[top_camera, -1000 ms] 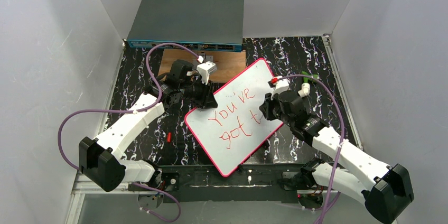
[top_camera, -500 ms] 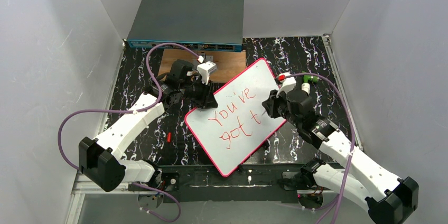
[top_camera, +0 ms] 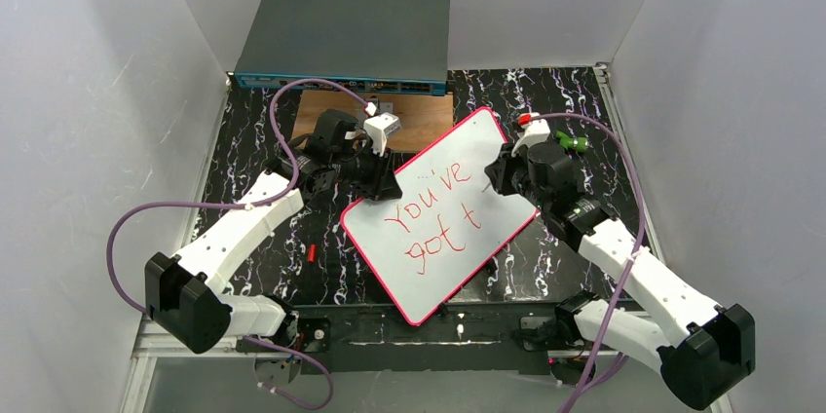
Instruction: Write a sentence on the whiteboard
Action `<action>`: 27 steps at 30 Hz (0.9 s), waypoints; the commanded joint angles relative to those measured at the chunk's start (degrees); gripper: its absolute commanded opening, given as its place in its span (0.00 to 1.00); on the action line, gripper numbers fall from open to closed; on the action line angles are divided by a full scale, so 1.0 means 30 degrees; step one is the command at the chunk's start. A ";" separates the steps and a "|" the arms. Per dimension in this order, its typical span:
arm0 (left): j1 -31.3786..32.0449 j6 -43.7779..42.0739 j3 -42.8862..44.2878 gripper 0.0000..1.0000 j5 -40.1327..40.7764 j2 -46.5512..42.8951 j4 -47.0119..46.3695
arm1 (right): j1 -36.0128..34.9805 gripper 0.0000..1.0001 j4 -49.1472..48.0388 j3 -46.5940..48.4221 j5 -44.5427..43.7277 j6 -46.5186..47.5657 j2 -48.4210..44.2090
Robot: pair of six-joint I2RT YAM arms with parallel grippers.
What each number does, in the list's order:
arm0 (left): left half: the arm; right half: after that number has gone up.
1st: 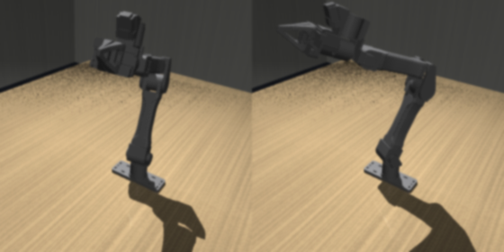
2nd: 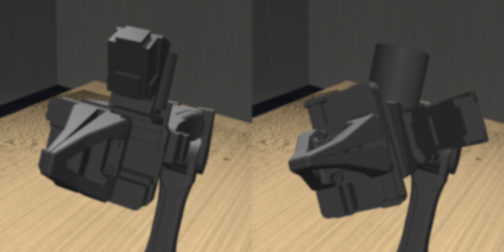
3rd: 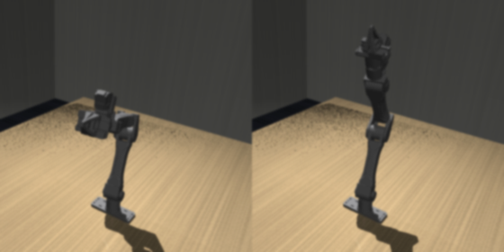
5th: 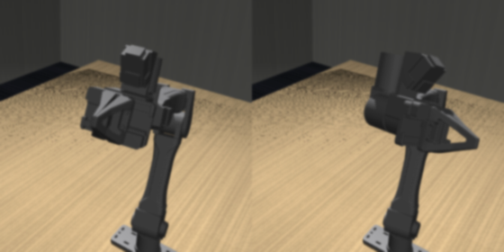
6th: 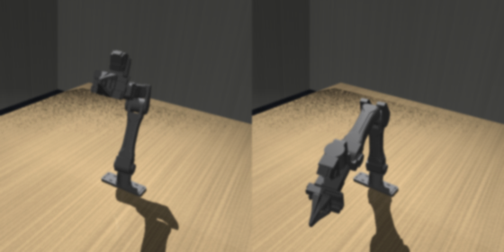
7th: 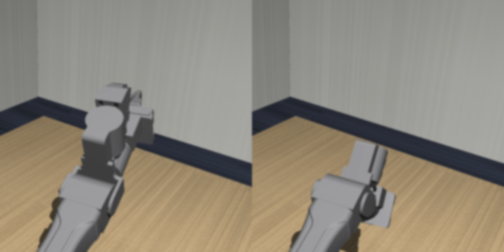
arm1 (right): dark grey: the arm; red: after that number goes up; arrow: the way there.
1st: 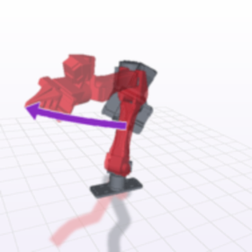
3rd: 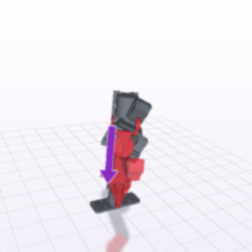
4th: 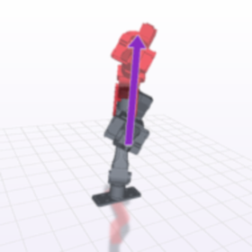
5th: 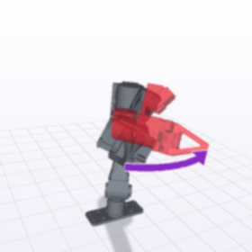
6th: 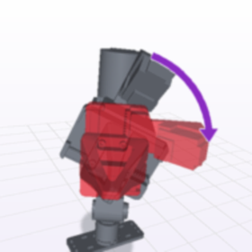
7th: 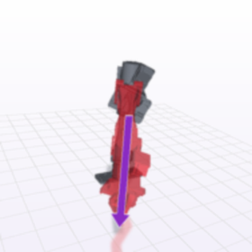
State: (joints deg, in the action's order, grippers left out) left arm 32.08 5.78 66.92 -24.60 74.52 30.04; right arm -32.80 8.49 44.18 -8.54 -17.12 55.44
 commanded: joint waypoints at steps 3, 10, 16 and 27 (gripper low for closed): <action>0.0002 -0.2249 0.0221 0.00 0.2955 -0.0249 0.0952 | 0.0471 0.01 -0.2166 0.0990 0.0987 -0.0867 0.0567; 0.0025 -0.2161 0.0166 0.00 0.2978 -0.0232 0.0970 | 0.0488 0.01 -0.2654 0.0096 0.1106 -0.1699 0.0680; 0.0002 -0.2329 0.0280 0.00 0.3011 -0.0333 0.1195 | 0.0531 0.01 -0.3553 -0.0931 0.0793 -0.2398 0.0705; 0.0002 -0.2370 0.0169 0.00 0.3049 -0.0542 0.1525 | 0.0588 0.01 -0.3463 -0.3217 0.0421 -0.2809 -0.0034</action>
State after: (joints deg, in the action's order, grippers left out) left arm 32.05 6.13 66.92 -24.23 74.46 31.33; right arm -31.31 -0.27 37.21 -6.17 -24.56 56.55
